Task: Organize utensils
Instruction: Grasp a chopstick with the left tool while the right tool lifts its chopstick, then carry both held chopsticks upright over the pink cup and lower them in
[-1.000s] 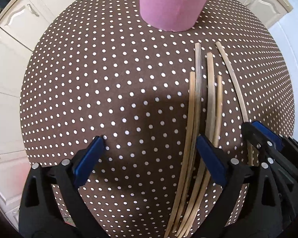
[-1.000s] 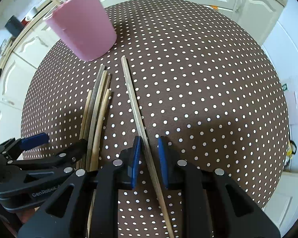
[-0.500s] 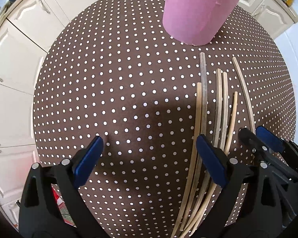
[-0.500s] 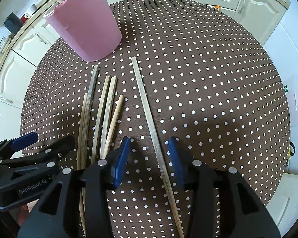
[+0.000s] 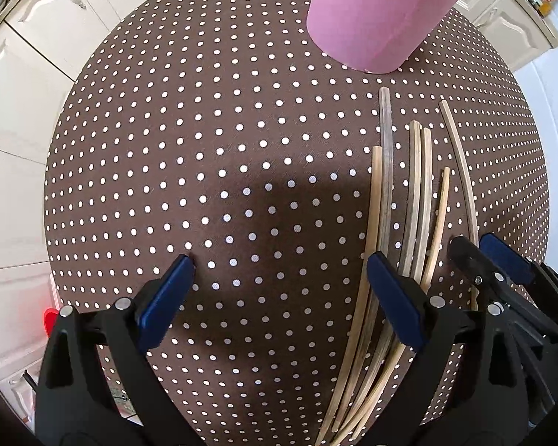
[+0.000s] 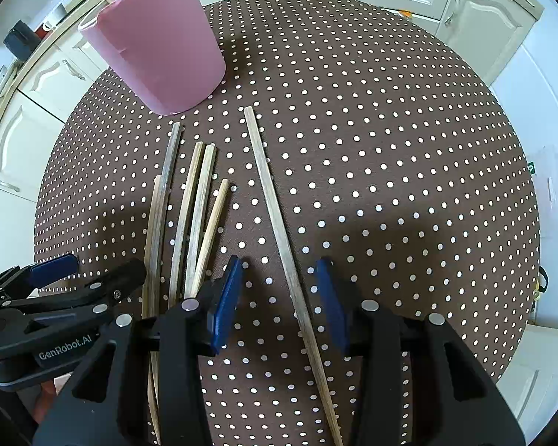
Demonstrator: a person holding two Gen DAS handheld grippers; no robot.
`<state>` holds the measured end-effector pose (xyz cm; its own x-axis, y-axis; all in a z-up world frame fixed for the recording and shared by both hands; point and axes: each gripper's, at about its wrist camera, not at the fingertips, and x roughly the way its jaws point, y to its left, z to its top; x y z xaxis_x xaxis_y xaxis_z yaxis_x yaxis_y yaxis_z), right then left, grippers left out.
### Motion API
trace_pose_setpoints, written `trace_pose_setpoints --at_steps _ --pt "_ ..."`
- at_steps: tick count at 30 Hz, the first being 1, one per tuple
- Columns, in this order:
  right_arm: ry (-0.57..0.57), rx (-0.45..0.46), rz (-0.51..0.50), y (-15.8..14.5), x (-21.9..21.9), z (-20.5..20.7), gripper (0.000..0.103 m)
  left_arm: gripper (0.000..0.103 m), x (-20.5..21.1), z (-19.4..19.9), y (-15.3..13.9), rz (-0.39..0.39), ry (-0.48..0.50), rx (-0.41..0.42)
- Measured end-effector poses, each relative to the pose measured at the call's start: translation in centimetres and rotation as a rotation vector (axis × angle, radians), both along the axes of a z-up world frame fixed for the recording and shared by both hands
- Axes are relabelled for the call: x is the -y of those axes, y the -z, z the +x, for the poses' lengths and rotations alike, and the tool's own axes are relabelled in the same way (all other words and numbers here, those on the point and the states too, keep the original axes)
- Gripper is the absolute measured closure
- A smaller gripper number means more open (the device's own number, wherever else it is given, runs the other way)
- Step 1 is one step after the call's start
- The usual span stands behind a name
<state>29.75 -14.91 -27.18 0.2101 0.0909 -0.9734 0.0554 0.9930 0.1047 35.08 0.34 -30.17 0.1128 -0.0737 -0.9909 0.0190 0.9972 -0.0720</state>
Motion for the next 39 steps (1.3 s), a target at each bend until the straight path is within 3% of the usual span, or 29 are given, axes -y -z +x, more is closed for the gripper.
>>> trace_pose_setpoints --at_steps 3,8,16,17,19,20,21,22,24,28,29,33,39 --pt "-0.003 -0.01 -0.003 0.0 0.3 -0.3 0.061 0.011 0.5 -0.3 0.4 0.016 0.009 0.01" --pt "0.033 -0.015 0.038 0.1 1.4 -1.0 0.048 0.011 1.3 0.4 0.5 0.007 0.01 -0.001" --pt "0.041 -0.005 -0.003 0.2 2.2 -1.1 0.047 0.012 3.5 1.0 1.3 0.083 0.046 0.003" --pt "0.034 -0.002 -0.015 0.2 2.2 -0.9 0.047 0.018 3.6 1.0 1.2 0.071 0.046 0.01" --pt "0.023 0.007 -0.039 0.2 2.0 -0.4 0.047 0.053 3.9 0.5 0.2 0.06 0.075 0.079" --pt "0.019 0.008 -0.051 0.3 1.8 0.0 0.047 0.081 4.1 0.4 -0.2 0.062 0.096 0.104" --pt "0.019 0.01 -0.06 0.4 1.7 0.3 0.046 0.088 4.4 0.3 -0.2 0.068 0.111 0.111" --pt "0.019 0.014 -0.066 0.3 1.4 0.6 0.046 0.088 4.3 0.3 -0.2 0.062 0.108 0.112" --pt "-0.003 0.036 -0.074 0.2 0.9 1.2 0.049 0.093 3.9 0.4 -0.1 0.041 0.097 0.12" --pt "-0.019 0.048 -0.037 0.2 0.6 1.6 0.091 0.097 2.4 0.6 0.1 0.022 0.056 0.117" --pt "-0.008 0.044 -0.003 0.2 0.9 1.7 0.095 0.097 2.3 0.6 0.2 0.029 0.047 0.118" --pt "0.041 0.048 0.09 0.0 1.8 1.4 0.098 0.097 1.3 0.6 -0.1 0.001 -0.002 0.117" --pt "0.057 0.118 0.121 -2.2 3.0 1.0 0.098 0.097 0.0 -0.5 -2.0 -0.038 -0.018 0.178"
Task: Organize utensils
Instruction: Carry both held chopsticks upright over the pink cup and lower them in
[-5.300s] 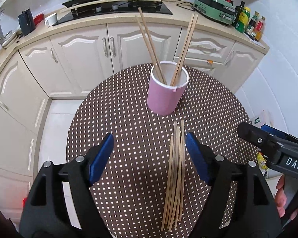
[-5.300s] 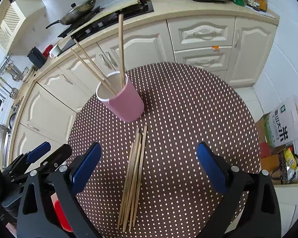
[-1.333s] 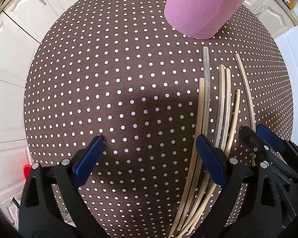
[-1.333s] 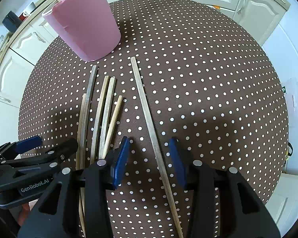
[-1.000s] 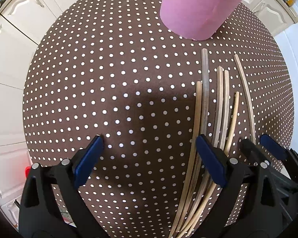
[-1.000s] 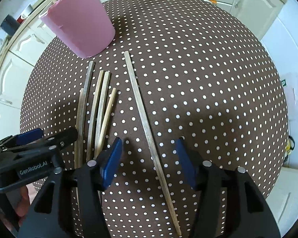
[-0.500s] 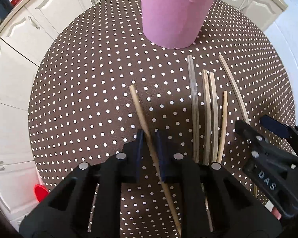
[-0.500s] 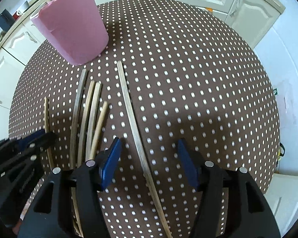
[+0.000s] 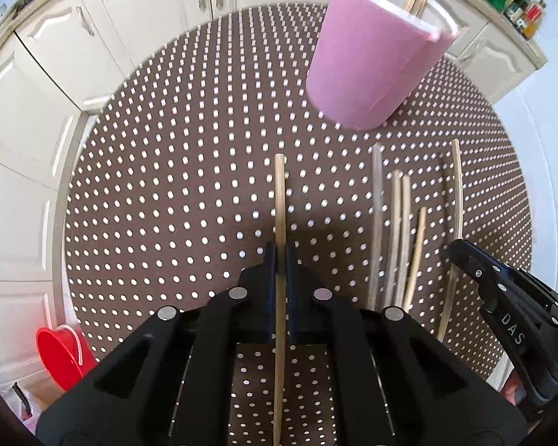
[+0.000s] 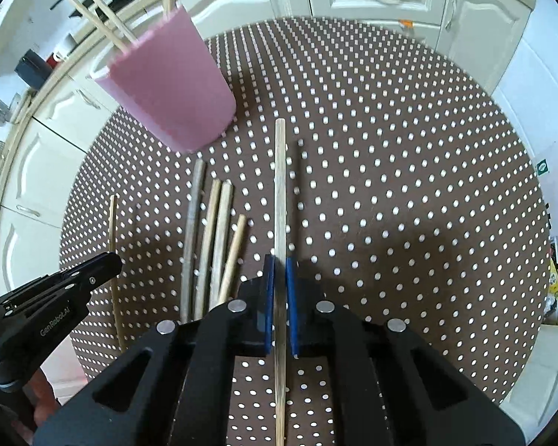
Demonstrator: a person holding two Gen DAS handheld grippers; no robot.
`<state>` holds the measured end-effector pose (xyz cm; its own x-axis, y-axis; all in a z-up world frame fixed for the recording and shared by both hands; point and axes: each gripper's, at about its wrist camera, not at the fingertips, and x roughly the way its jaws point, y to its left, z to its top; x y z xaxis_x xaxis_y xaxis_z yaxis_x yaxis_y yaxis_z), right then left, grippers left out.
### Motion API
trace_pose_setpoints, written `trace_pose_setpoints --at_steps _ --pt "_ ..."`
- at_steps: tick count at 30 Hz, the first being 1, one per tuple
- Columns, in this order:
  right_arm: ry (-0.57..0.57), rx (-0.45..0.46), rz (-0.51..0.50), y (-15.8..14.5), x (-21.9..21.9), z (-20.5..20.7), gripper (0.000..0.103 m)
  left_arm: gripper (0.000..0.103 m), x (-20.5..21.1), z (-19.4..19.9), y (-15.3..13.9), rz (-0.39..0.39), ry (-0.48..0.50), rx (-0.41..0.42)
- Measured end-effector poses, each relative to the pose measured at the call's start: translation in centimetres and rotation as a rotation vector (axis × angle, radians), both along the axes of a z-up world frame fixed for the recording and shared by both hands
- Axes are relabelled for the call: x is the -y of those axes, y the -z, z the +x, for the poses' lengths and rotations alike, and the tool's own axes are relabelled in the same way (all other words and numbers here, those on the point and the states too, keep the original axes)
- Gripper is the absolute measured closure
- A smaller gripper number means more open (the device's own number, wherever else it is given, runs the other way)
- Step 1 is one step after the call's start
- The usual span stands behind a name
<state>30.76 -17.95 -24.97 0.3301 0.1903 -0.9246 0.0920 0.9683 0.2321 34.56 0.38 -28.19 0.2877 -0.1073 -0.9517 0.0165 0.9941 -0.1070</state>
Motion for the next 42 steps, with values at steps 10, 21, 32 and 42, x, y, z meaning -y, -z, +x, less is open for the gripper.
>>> trace_pose_setpoints --at_steps 10,21,32,42 --pt "0.044 0.132 0.038 -5.1 1.7 0.4 0.098 0.097 -1.8 -1.6 -5.5 -0.017 -0.033 0.157" --pt "0.064 0.289 0.07 -10.4 2.1 -0.2 0.098 0.097 -2.2 -3.8 -13.1 0.015 -0.045 0.344" --pt "0.043 0.434 0.122 -15.8 2.5 -1.1 0.097 0.097 -2.3 -5.5 -18.2 0.027 -0.024 0.456" --pt "0.053 0.561 0.168 -19.9 2.6 -0.8 0.098 0.097 -1.0 -6.6 -22.0 0.025 0.013 0.552"
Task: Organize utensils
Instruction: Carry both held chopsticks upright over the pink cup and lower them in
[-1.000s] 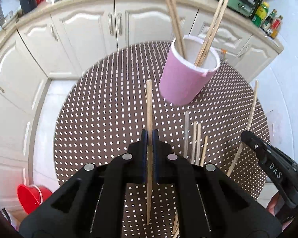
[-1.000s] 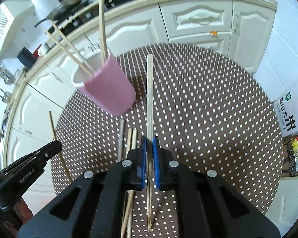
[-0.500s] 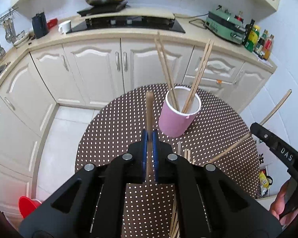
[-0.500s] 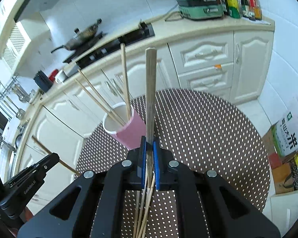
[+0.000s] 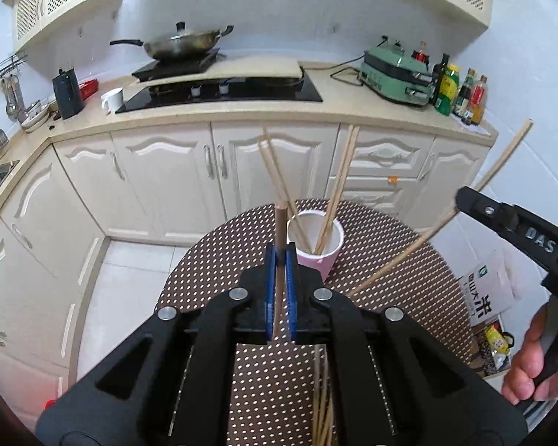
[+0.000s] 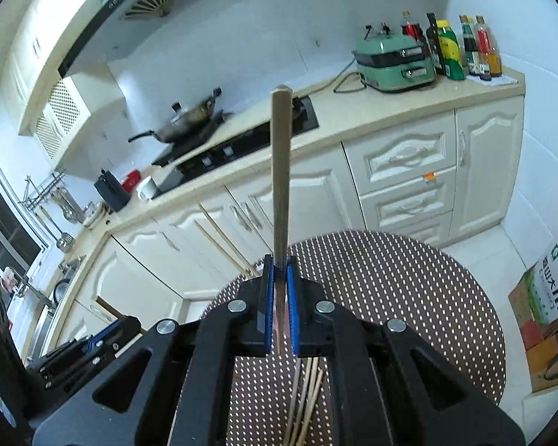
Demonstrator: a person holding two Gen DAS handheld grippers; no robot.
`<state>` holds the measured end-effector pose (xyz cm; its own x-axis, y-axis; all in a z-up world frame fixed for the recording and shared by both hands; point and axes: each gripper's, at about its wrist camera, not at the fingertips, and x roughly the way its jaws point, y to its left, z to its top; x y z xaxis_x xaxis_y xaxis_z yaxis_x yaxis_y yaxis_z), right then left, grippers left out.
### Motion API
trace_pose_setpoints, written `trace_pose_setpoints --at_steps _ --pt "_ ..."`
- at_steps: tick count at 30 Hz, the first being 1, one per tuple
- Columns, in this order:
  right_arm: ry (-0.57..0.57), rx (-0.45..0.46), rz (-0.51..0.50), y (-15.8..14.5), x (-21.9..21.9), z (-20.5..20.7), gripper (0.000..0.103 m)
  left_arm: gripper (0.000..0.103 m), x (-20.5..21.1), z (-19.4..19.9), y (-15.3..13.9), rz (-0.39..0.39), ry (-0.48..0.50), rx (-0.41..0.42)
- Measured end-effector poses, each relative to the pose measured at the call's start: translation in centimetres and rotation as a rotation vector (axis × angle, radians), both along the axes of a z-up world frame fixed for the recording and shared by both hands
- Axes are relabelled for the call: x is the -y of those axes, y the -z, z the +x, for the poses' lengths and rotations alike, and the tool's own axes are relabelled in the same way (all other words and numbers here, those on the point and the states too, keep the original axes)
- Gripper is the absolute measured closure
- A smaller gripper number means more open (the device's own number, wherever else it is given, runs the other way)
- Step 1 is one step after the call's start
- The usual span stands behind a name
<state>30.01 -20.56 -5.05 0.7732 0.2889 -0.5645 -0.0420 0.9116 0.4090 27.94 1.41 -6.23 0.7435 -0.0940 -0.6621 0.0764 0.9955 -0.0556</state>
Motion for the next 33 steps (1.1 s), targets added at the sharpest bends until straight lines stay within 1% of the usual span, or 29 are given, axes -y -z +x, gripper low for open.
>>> trace_pose_setpoints --at_steps 2,5,9,13,16,20,22,27,31,33 --pt "-0.003 0.017 -0.007 -0.7 -0.1 0.4 0.097 0.097 0.4 -0.1 -0.9 -0.004 0.03 0.023" --pt "-0.001 0.038 -0.018 -1.6 -0.2 1.0 0.098 0.097 0.8 -0.1 -2.2 -0.007 0.049 0.053" --pt "-0.015 0.055 -0.013 -2.3 -0.2 2.0 0.098 0.097 0.8 0.0 -3.9 -0.073 0.072 0.066" --pt "-0.023 0.064 -0.032 -2.7 -0.5 2.9 0.098 0.097 0.7 0.5 -5.3 -0.117 0.085 0.081" --pt "-0.032 0.069 -0.033 -2.9 -0.8 3.7 0.098 0.097 0.8 1.3 -6.3 -0.099 0.079 0.104" --pt "-0.05 0.069 -0.041 -2.9 -1.4 4.7 0.098 0.097 0.3 2.0 -7.2 -0.114 0.06 0.127" --pt "-0.054 0.067 -0.041 -2.8 -1.7 5.2 0.098 0.097 0.2 2.5 -7.4 -0.103 0.043 0.137" --pt "-0.059 0.057 -0.047 -2.1 -2.1 6.4 0.097 0.097 -0.4 4.2 -7.7 -0.124 0.026 0.135" --pt "-0.056 0.034 -0.061 -0.9 -2.4 7.3 0.098 0.097 -0.3 5.9 -7.1 -0.118 0.019 0.12" --pt "-0.048 0.022 -0.065 -0.2 -2.4 7.8 0.097 0.097 -0.3 7.0 -6.3 -0.107 0.002 0.105"
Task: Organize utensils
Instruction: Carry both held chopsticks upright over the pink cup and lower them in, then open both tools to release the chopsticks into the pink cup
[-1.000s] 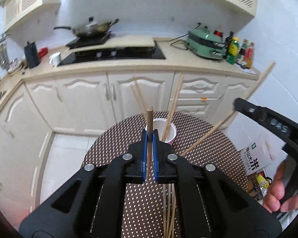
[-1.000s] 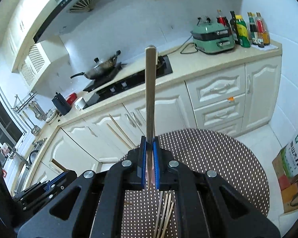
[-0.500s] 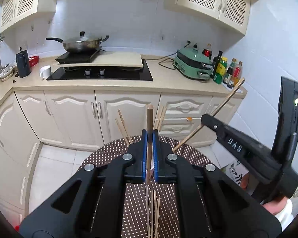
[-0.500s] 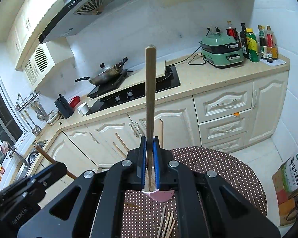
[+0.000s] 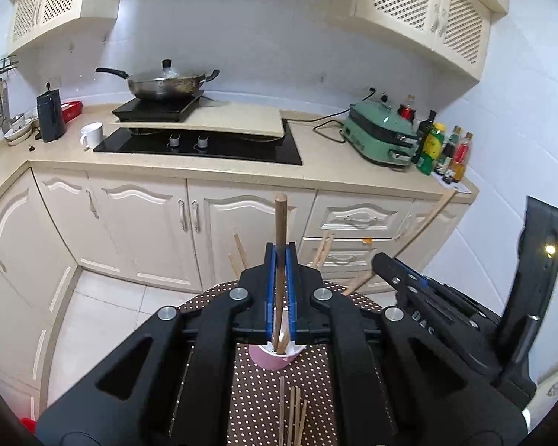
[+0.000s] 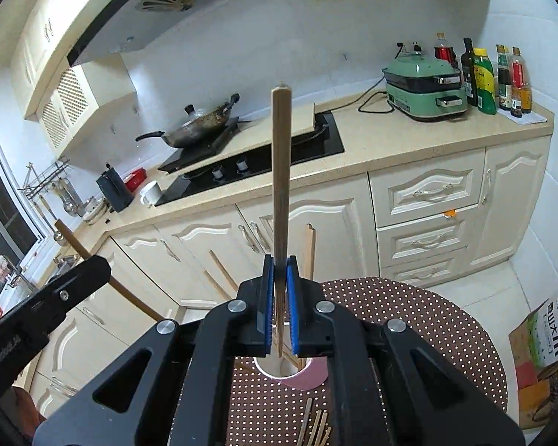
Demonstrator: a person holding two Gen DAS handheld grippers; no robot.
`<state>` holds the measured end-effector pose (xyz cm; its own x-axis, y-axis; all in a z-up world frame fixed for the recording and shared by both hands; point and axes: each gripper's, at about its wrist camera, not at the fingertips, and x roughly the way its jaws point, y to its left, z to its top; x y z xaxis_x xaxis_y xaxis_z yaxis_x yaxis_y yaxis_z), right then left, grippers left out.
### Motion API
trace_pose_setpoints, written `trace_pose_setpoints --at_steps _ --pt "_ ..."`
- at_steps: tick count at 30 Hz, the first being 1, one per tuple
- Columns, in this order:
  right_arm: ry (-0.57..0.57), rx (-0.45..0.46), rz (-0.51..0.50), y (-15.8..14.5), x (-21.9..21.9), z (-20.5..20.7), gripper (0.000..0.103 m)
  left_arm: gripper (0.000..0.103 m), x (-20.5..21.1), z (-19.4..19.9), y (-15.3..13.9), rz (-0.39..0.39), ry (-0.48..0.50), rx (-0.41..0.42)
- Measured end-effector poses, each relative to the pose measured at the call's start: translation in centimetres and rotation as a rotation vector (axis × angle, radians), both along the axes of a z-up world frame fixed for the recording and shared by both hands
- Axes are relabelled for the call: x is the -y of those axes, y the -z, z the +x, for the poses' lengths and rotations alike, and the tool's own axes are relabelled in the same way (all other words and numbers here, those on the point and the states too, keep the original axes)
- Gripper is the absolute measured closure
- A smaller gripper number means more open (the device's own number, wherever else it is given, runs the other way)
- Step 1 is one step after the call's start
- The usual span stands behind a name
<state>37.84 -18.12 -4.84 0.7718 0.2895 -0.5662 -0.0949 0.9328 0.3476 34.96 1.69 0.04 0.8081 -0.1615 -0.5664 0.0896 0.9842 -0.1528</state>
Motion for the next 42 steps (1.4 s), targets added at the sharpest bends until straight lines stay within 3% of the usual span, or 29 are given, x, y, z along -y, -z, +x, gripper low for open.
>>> trace_pose_setpoints --at_steps 15,26,34,39,41,42 --pt "-0.017 -0.201 -0.044 7.5 -0.9 4.0 0.097 0.097 -0.4 5.9 9.2 -0.033 -0.02 -0.242" --pt "-0.029 -0.286 -0.049 10.7 -1.8 6.4 0.095 0.094 -1.4 8.2 12.4 -0.019 -0.041 -0.268" --pt "-0.034 -0.32 -0.056 11.7 -2.3 6.7 0.094 0.093 -1.6 9.3 15.3 -0.044 -0.013 -0.344" --pt "-0.016 -0.348 -0.069 12.0 -2.1 6.2 0.089 0.066 -1.3 8.8 16.3 -0.025 -0.024 -0.356" --pt "-0.006 -0.351 -0.07 11.9 -1.8 5.9 0.07 0.055 -1.6 8.3 16.5 -0.045 -0.027 -0.36" --pt "0.002 -0.348 -0.08 11.8 -1.7 5.7 0.065 0.055 -1.7 8.1 16.4 -0.039 -0.034 -0.354"
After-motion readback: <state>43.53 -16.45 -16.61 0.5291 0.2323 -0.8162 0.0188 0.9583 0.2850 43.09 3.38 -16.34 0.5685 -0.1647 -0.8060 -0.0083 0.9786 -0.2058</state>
